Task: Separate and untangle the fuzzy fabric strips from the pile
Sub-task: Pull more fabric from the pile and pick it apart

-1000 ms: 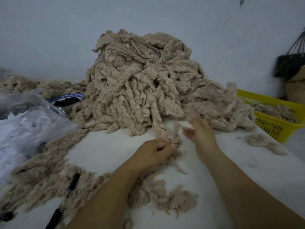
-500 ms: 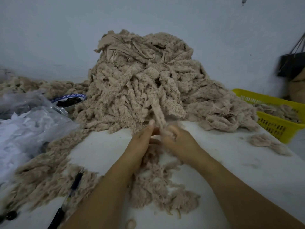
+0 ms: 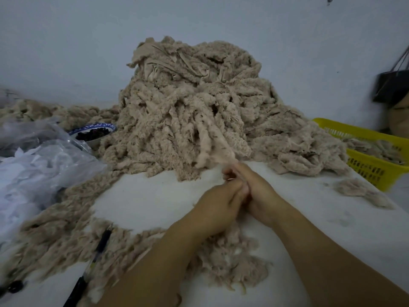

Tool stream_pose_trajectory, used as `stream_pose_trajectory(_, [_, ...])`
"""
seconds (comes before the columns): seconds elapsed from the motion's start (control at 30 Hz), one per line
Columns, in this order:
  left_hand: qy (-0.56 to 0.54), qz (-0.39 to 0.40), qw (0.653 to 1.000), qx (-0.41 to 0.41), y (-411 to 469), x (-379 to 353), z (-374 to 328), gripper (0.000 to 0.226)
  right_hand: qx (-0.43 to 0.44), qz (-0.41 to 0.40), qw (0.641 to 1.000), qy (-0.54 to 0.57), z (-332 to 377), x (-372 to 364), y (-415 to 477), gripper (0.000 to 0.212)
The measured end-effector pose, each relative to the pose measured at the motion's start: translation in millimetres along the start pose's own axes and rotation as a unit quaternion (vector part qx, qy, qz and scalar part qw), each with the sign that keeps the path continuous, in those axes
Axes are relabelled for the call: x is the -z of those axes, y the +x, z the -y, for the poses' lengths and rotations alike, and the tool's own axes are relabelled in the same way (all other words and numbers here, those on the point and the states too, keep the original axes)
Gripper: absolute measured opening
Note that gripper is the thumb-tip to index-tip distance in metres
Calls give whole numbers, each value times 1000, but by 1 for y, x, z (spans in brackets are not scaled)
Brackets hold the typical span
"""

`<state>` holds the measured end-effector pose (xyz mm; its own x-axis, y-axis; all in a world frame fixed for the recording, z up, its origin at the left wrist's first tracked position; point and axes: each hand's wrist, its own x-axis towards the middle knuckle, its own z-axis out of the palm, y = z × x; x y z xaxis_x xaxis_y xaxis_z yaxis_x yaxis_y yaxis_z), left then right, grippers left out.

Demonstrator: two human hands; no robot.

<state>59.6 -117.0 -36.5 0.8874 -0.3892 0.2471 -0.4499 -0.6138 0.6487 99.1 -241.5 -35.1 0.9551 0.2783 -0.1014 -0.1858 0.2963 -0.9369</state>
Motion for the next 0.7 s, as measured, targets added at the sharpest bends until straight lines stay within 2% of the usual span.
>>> stream_pose_trajectory(0.07, [22, 37, 998, -37, -1, -2, -4, 28, -34, -38, 999, 16, -1, 7, 5, 19])
stream_pose_trajectory(0.1, [27, 55, 997, -48, -3, -2, -4, 28, -37, -60, 997, 7, -1, 8, 7, 17])
stream_pose_trajectory(0.2, [31, 82, 994, -61, -4, 0, -3, 27, -4, -129, 990, -54, -3, 7, 13, 19])
stream_pose_trajectory(0.37, [-16, 132, 986, -98, -5, -7, -6, 26, -15, -137, 985, -106, 2, 9, 13, 30])
stream_pose_trajectory(0.47, [-116, 100, 987, -48, -6, -11, -4, 34, 11, -152, 984, -91, 6, 11, 9, 31])
stream_pose_trajectory(0.53, [-199, 39, 978, 53, -3, -10, -1, 45, 39, -146, 988, -42, 6, 10, 7, 31])
stream_pose_trajectory(0.6, [-318, -35, 930, 179, 0, -5, 2, 57, 69, -122, 989, -36, 6, 6, 4, 36])
stream_pose_trajectory(0.7, [-532, -72, 814, 220, 6, 2, 9, 54, 101, -56, 987, -113, 1, -3, 1, 44])
